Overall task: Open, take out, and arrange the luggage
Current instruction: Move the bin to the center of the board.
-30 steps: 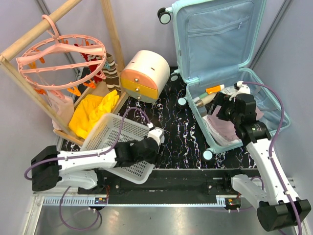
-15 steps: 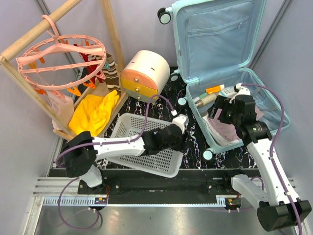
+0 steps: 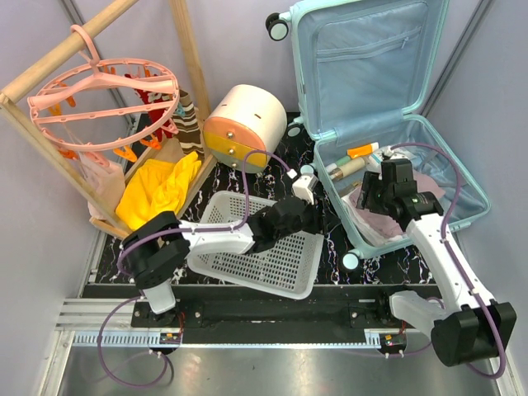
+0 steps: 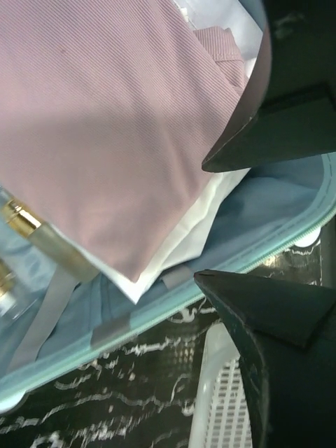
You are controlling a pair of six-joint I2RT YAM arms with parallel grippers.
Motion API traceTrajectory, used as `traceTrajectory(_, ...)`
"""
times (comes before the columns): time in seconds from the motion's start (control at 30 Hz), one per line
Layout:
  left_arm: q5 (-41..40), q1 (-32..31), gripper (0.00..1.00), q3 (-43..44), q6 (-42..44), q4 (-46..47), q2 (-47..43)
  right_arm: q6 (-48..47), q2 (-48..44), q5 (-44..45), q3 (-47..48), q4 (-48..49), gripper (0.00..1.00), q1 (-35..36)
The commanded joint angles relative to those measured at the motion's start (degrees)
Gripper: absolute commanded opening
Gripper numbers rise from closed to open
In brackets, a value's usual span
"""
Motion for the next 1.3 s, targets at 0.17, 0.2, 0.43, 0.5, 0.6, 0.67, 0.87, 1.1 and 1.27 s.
traceTrajectory(0.17, -0.34, 1.99, 0.64, 2.17, 4.64, 0.04, -5.94, -1.81, 5.75, 5.13, 0.68, 0.29, 0.64, 3.71)
traceTrajectory(0.2, -0.34, 1.99, 0.67, 1.9, 4.99, -1.81, -7.25, -1.72, 6.19, 5.66, 0.77, 0.56, 0.64, 3.71)
traceTrajectory(0.43, 4.4, -2.04, 0.72, -4.42, 3.6, -8.77, -7.54, -2.34, 11.55, 6.63, 1.91, 0.56, 0.63, 3.8)
traceTrajectory(0.5, 6.51, -3.11, 0.72, -5.74, 2.45, -8.42, -6.39, -2.51, 12.26, 6.63, 2.0, 1.08, 0.61, 3.8)
traceTrajectory(0.6, 6.69, -5.22, 0.71, -5.92, 0.51, -7.01, -4.02, -2.87, 13.57, 7.25, 2.17, 1.52, 0.59, 3.89)
traceTrajectory(0.67, 5.38, -6.36, 0.71, -5.22, -0.02, -6.57, -2.44, -3.04, 14.19, 8.56, 2.09, 1.79, 0.59, 3.8)
traceTrajectory(0.87, 3.26, -7.24, 0.6, -1.79, 0.25, -7.01, 1.08, -3.48, 14.37, 12.26, 2.35, 2.49, 0.54, 3.98)
traceTrajectory(1.1, -0.07, -7.07, 0.45, 1.46, 2.0, -8.41, 2.31, -4.18, 15.94, 11.03, 2.0, 4.51, 0.48, 4.41)
traceTrajectory(1.27, -2.89, -5.75, 0.39, 3.04, 2.44, -8.24, 2.14, -5.24, 16.92, 8.31, 1.73, 5.22, 0.49, 5.91)
